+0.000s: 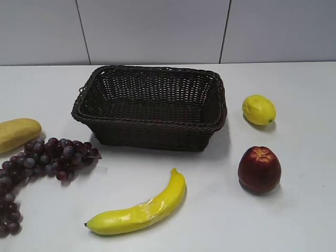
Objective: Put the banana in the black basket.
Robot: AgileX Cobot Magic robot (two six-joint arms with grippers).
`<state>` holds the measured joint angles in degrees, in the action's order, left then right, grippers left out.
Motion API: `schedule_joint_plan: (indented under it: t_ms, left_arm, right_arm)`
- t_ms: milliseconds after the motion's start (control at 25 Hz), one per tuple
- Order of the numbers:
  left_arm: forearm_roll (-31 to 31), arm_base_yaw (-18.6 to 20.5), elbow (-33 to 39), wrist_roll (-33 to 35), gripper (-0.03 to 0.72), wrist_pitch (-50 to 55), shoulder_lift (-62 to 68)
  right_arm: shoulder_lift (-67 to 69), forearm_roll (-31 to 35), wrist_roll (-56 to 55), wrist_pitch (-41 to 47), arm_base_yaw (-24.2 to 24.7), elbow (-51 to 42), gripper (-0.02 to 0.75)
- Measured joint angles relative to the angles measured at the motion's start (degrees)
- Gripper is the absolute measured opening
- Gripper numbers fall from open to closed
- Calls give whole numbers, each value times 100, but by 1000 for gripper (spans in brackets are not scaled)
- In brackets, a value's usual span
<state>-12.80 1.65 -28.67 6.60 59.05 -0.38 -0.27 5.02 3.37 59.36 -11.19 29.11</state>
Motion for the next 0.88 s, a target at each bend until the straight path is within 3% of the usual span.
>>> schedule_joint_plan:
  t_ms: [360, 560, 880]
  left_arm:
    - [-54, 0, 0, 126, 646, 0, 0]
    - [-310, 0, -174, 717, 633, 183, 348]
    - [-808, -7, -744, 1933, 595, 328, 2247]
  right_arm:
    - [0, 0, 0, 0, 0, 0, 519]
    - [0, 0, 0, 0, 0, 0, 519]
    - [0, 0, 0, 0, 0, 0, 519]
